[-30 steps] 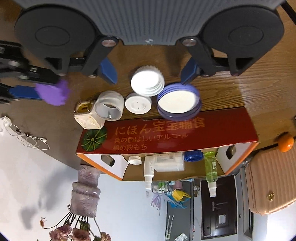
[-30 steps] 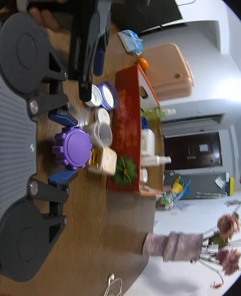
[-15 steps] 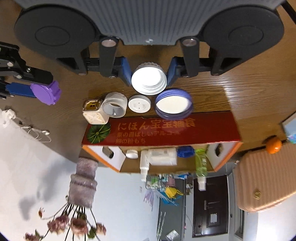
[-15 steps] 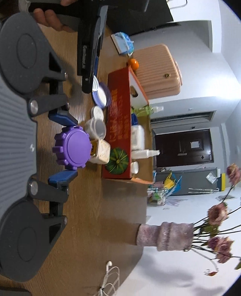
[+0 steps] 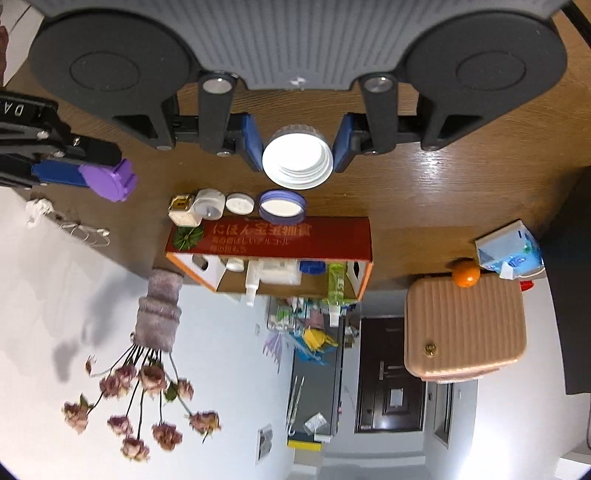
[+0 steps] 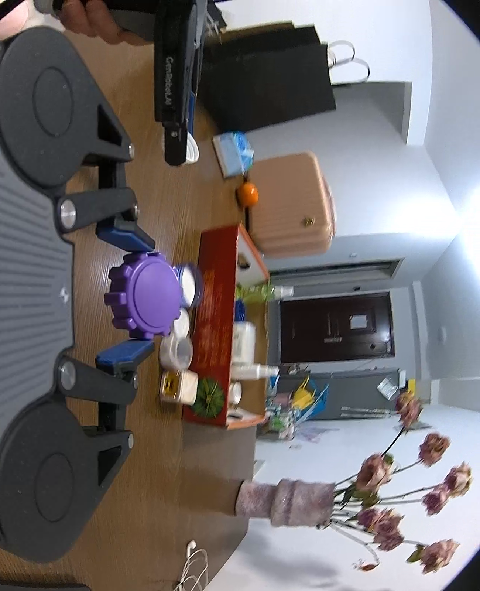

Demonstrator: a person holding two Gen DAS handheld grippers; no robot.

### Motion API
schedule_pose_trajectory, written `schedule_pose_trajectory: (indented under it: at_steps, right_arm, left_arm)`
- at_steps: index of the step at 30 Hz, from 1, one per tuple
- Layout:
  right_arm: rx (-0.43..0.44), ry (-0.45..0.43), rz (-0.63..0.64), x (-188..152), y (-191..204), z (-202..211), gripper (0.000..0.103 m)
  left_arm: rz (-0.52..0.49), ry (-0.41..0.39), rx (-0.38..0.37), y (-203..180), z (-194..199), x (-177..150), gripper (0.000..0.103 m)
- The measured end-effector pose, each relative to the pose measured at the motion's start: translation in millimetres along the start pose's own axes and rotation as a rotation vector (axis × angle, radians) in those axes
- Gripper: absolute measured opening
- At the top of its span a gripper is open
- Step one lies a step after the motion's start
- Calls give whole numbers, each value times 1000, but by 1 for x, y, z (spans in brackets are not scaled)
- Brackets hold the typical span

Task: Organize rigid objects
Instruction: 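Lower the white screw cap into the box with the left gripper while the right drops the purple cap in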

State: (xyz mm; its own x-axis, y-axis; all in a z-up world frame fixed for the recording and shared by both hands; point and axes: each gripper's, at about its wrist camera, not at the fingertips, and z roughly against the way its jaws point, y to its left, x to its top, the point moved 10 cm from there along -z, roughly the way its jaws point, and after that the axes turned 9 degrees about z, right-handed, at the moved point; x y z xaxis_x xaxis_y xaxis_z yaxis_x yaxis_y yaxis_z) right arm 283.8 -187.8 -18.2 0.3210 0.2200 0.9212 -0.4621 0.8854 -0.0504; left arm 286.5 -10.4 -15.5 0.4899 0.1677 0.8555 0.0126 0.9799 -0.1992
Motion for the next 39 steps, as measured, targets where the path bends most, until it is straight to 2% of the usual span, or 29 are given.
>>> schedule_pose_trajectory:
  at_steps: [5, 10, 12, 14, 17, 22, 24, 27, 29, 33, 34, 35, 37, 39]
  right_arm:
    - [-5, -18, 23, 6, 16, 13, 51]
    - [-9, -9, 2, 7, 9, 8, 51]
    - [33, -14, -35, 13, 2, -1, 51]
    - [52, -6, -64, 23, -12, -17, 51]
    - [42, -5, -72, 50, -41, -50, 51]
    - [47, 73, -149, 101, -108, -147, 51]
    - [31, 150, -177, 110, -134, -196, 51]
    - [-34, 288, -151, 107, -163, -267, 51]
    - [-65, 357, -120, 102, -173, -303, 51]
    - [-109, 457, -16, 91, -179, -349, 51]
    - [-123, 472, 17, 87, -179, -356, 51]
    - [-138, 483, 36, 83, -178, -361, 51]
    - [-155, 488, 49, 80, -181, -368, 54]
    - [-156, 482, 52, 80, -180, -370, 56]
  left_arm:
    - [-8, -24, -21, 0, 7, 4, 41]
    - [-48, -20, -25, 2, -9, 13, 41]
    - [-52, -13, -53, 1, -21, 27, 41]
    - [-53, 13, -115, -2, -42, 48, 41]
    - [-33, 67, -144, 0, -91, 86, 41]
    - [-36, 147, -83, 3, -197, 141, 41]
    - [-32, 212, -35, 6, -248, 150, 41]
    - [-43, 304, 57, 15, -314, 150, 41]
    - [-69, 348, 74, 18, -345, 149, 41]
    - [-118, 390, 120, 24, -381, 141, 42]
    - [-152, 371, 138, 23, -384, 141, 42]
    - [-171, 369, 141, 22, -387, 141, 42]
    - [-172, 373, 139, 20, -388, 141, 51]
    - [-171, 377, 117, 19, -387, 141, 52]
